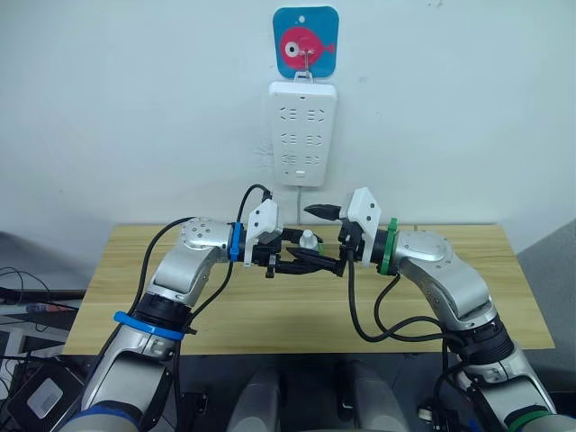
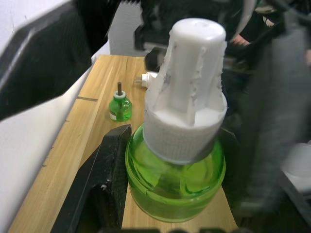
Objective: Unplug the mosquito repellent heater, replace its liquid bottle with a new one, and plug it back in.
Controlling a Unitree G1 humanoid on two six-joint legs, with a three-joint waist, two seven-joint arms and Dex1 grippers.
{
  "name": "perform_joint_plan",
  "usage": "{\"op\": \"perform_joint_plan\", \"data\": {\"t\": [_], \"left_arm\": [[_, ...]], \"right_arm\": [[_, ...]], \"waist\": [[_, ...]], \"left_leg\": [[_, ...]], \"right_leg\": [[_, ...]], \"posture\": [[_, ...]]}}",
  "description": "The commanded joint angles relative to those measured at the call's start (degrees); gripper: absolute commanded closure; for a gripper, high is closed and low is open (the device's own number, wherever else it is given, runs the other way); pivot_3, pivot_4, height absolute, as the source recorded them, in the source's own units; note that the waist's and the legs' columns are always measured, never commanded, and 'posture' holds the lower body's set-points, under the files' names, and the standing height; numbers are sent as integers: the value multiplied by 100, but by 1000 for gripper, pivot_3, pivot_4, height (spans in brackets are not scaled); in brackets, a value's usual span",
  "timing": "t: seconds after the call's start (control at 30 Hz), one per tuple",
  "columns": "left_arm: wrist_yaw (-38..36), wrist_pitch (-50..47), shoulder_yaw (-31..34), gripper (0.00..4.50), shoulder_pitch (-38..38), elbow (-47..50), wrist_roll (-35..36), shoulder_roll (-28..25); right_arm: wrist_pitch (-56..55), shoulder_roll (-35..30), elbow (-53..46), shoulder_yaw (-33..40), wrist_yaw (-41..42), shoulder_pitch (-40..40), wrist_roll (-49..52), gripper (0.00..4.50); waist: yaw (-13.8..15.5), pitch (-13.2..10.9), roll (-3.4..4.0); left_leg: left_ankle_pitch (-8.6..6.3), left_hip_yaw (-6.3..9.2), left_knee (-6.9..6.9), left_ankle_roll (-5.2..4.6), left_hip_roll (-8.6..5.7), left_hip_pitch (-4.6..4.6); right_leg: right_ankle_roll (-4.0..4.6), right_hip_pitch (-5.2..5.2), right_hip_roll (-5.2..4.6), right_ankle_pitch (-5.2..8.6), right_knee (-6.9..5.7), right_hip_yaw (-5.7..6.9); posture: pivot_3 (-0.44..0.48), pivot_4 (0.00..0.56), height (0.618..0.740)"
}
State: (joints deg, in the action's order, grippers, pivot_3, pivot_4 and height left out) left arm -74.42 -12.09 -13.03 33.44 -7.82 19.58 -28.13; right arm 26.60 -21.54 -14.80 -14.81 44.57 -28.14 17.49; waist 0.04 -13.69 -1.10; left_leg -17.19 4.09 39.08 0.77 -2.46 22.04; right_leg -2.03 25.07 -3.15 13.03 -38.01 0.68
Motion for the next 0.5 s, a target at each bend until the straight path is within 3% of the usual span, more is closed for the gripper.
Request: {"op": "perform_joint_plan", "data": {"t": [0.03,0.37,0.5], "left_arm": [[-2,84,124,2242,35,151,43,2],[-48,137,177,2242,77,14,23,-43],[-60,208,131,2242,171,-124,-11,22]], "right_arm": [[-76,-191,-171,229,91,50,53,14],[666,-1138,-1074,1140,510,659,1048,14],[1014,-1068,-1228,1244,472,637,1581,14]], "waist": [[0,0,0],[-2,1,0],[-21,1,-1]], "left_leg": [[0,1,0,0,1,0],[0,0,0,-1,2,1],[-1,0,0,-2,4,0]], "right_leg": [[0,0,0,0,-2,0],[0,-1,0,0,0,-1],[0,-2,0,0,-2,0]], "posture": [[44,189,740],[29,198,740],[14,197,740]]}}
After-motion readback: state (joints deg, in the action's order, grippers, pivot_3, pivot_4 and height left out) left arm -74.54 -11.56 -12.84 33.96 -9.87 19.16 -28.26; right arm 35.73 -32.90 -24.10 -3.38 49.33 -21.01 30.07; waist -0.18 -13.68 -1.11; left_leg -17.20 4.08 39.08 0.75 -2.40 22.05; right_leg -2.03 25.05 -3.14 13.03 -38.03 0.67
